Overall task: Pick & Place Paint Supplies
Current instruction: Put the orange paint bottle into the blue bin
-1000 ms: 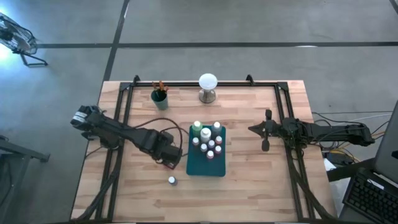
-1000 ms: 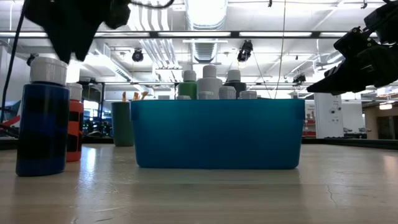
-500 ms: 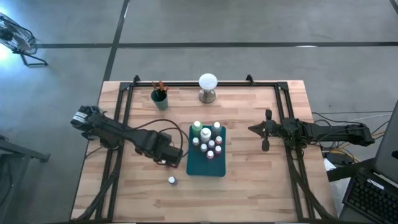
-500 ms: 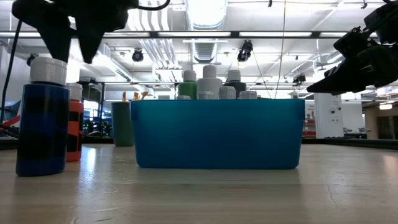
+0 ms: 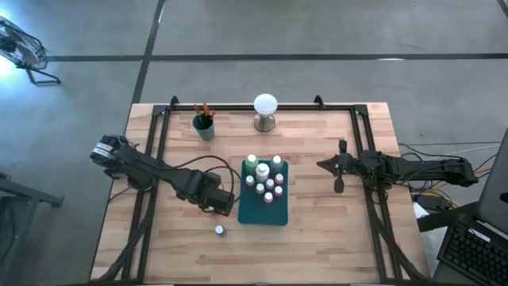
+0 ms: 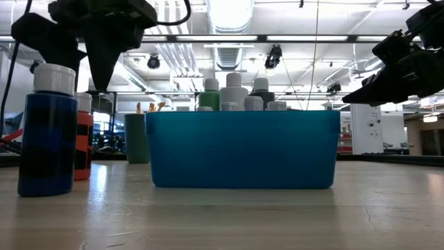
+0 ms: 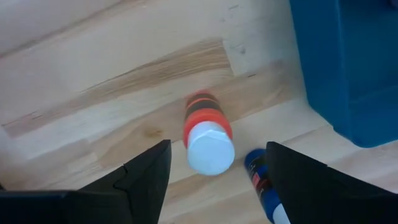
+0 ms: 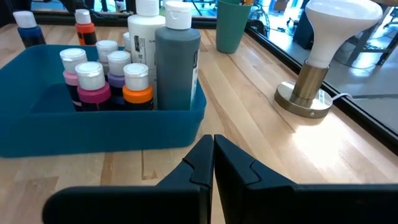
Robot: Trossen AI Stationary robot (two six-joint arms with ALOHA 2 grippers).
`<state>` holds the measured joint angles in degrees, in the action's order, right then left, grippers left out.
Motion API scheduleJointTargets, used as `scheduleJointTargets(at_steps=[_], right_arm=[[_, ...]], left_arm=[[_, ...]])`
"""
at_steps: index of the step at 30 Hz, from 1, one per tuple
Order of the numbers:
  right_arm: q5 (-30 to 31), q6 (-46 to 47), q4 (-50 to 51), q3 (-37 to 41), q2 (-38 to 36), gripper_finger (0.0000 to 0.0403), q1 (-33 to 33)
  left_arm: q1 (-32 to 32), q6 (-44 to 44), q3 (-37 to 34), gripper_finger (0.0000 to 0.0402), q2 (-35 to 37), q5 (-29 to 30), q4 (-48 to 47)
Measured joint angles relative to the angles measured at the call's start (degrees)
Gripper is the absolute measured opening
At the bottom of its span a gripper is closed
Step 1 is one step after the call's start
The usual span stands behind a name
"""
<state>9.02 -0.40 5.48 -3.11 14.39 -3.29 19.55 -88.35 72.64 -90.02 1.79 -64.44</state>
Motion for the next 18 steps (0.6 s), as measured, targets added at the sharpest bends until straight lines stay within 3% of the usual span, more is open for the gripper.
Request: scheduleJointTargets(at_steps=[18], right_arm=[[0.00,0.68,-0.02,0.02,-0.02,0.0008,-0.02]], left_arm=[[0.00,0.04,-4.20,0.0263,-0.04,-1.69,4.20]])
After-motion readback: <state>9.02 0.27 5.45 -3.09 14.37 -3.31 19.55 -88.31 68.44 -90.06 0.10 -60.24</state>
